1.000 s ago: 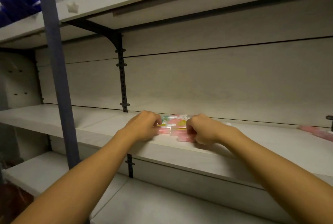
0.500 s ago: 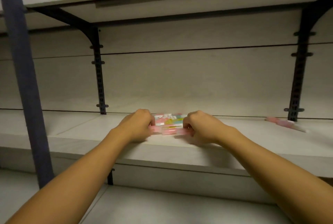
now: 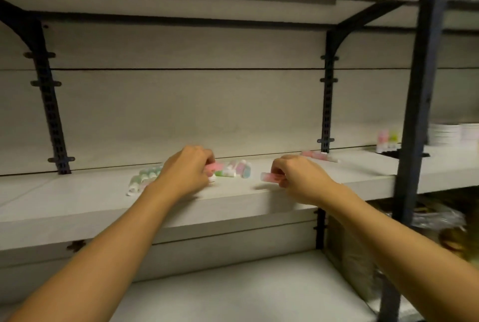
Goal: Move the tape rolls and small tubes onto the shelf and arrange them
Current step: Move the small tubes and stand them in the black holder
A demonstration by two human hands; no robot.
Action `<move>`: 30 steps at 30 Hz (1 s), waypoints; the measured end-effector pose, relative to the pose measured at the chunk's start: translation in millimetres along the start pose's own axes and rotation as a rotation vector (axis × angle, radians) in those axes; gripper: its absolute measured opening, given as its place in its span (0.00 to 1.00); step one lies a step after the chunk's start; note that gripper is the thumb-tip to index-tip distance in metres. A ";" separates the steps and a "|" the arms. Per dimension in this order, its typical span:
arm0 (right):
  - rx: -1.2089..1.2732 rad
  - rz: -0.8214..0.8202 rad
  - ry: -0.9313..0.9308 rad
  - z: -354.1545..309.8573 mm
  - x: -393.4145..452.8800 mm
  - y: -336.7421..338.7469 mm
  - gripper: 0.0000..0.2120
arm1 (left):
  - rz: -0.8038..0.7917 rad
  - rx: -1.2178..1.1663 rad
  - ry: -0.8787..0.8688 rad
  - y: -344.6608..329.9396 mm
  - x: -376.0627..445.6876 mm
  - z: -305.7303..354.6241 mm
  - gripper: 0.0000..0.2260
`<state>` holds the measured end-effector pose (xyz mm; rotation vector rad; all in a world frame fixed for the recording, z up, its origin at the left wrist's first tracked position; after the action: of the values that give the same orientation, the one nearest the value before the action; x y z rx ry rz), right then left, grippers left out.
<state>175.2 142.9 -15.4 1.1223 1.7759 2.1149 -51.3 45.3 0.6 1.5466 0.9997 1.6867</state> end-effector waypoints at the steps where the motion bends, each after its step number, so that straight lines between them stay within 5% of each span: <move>1: -0.014 -0.002 -0.022 6.5 -7.8 2.3 0.09 | -0.006 -0.011 -0.019 -3.1 2.2 10.4 0.06; 18: -0.054 0.020 -0.298 174.1 -164.2 84.9 0.11 | -0.018 -0.158 -0.236 -28.5 42.2 248.1 0.02; 30: -0.080 -0.032 -0.361 306.3 -259.0 110.0 0.10 | -0.075 -0.308 -0.221 -65.7 64.2 404.3 0.03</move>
<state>586.2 205.9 -25.2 1.3424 1.5197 1.8064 340.6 179.9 -14.2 1.4338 0.6421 1.4984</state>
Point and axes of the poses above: each hand's wrist, its own x-axis towards the middle knuckle, its own y-axis out of the back of the hand, z = x × y, the point moved 4 cm from there along x, towards the middle knuckle, and after that the axes turned 3 degrees about -z, right-handed, at the moved point
